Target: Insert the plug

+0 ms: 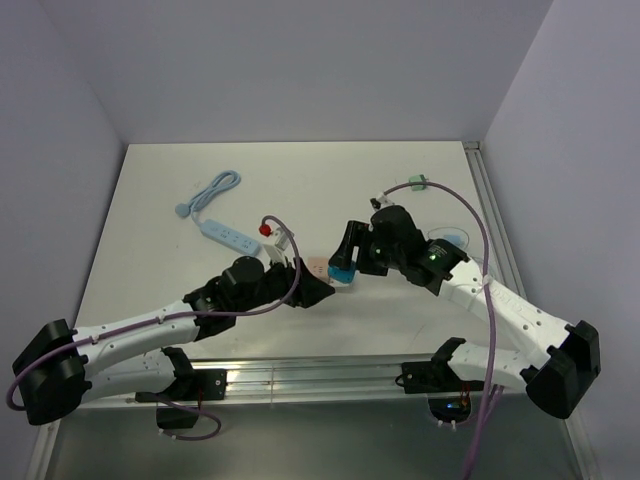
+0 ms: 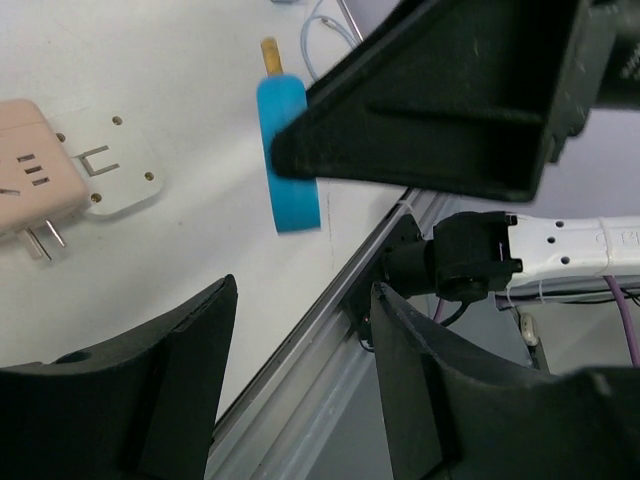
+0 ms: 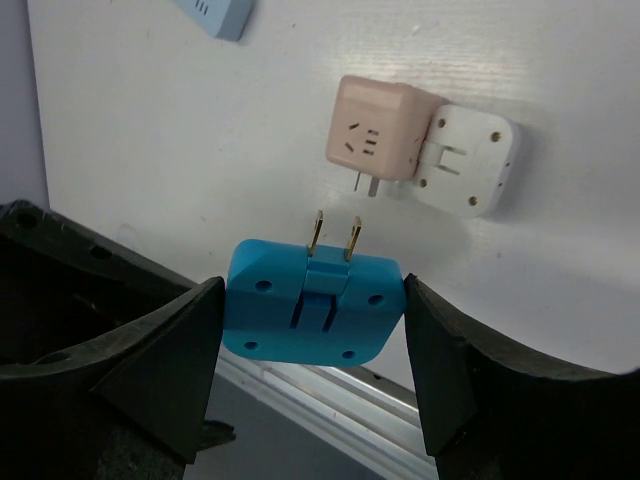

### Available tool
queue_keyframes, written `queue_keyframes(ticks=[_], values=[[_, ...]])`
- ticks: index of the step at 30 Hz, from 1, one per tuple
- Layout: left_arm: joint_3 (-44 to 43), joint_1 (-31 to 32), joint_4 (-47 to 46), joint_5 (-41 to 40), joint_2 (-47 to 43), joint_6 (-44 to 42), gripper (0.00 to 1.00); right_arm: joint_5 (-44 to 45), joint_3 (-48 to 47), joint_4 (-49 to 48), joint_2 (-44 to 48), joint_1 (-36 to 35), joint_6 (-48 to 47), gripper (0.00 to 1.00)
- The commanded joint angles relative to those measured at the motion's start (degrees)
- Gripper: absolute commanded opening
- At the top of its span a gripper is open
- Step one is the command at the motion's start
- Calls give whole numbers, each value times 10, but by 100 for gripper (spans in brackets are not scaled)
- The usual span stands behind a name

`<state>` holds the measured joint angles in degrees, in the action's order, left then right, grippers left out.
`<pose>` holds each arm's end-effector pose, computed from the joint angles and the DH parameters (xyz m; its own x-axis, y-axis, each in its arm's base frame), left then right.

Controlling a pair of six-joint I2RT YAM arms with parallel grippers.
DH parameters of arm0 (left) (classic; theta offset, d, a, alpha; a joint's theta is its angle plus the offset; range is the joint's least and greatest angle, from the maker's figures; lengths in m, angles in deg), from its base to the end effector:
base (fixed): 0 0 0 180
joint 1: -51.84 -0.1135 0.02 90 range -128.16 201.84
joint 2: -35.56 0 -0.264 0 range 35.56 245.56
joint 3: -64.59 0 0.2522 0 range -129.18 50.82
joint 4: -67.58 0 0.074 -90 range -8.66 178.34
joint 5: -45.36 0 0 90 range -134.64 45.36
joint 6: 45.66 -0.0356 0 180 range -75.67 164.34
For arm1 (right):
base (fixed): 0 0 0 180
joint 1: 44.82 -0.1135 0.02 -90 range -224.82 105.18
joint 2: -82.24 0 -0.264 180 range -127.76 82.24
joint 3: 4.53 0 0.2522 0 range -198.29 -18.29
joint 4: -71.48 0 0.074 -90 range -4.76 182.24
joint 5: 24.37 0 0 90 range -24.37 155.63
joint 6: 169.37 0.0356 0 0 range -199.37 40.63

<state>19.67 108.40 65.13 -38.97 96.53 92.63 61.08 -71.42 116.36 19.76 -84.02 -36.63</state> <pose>0.1297 -0.2027 0.2489 -0.7456 -0.2190 -0.6294 0.4910 0.4580 -0.7410 0.1786 0.1493 0.2960 -0.8287 0.1971 -0.5238 -0.1557 0.8177 0.5541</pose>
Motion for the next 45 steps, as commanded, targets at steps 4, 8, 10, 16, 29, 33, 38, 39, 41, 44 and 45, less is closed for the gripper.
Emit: queue_keyframes(ticks=[4,8,10,16,29,33,38,39,41,44,45], values=[[-36,13,-4,-50,6,6,62,18,-22,-13,25,-46,16,0],[-56,13,12,-54,22,-2,58,22,-23,-8,31,-64,25,0],[-53,13,7,-54,23,-5,56,21,-23,-6,31,-73,26,0],[-65,12,7,-62,34,-20,25,17,-27,-4,28,-79,29,3],[-36,0,50,-109,-51,-19,0,133,-105,62,2,-69,-35,86],[-10,-4,40,-132,-121,-14,0,84,-82,4,28,-67,-88,85],[35,-6,-14,-121,-192,-1,0,-48,-22,-120,82,-65,-99,79],[38,-6,-22,-114,-207,-2,0,-68,-3,-140,91,-64,-97,78],[43,-6,-35,-95,-219,-3,0,-126,13,-192,111,-62,-90,77],[52,-6,-52,-74,-234,1,1,-193,30,-242,121,-58,-84,74],[57,-6,-68,-69,-240,8,0,-205,31,-249,119,-58,-85,73]])
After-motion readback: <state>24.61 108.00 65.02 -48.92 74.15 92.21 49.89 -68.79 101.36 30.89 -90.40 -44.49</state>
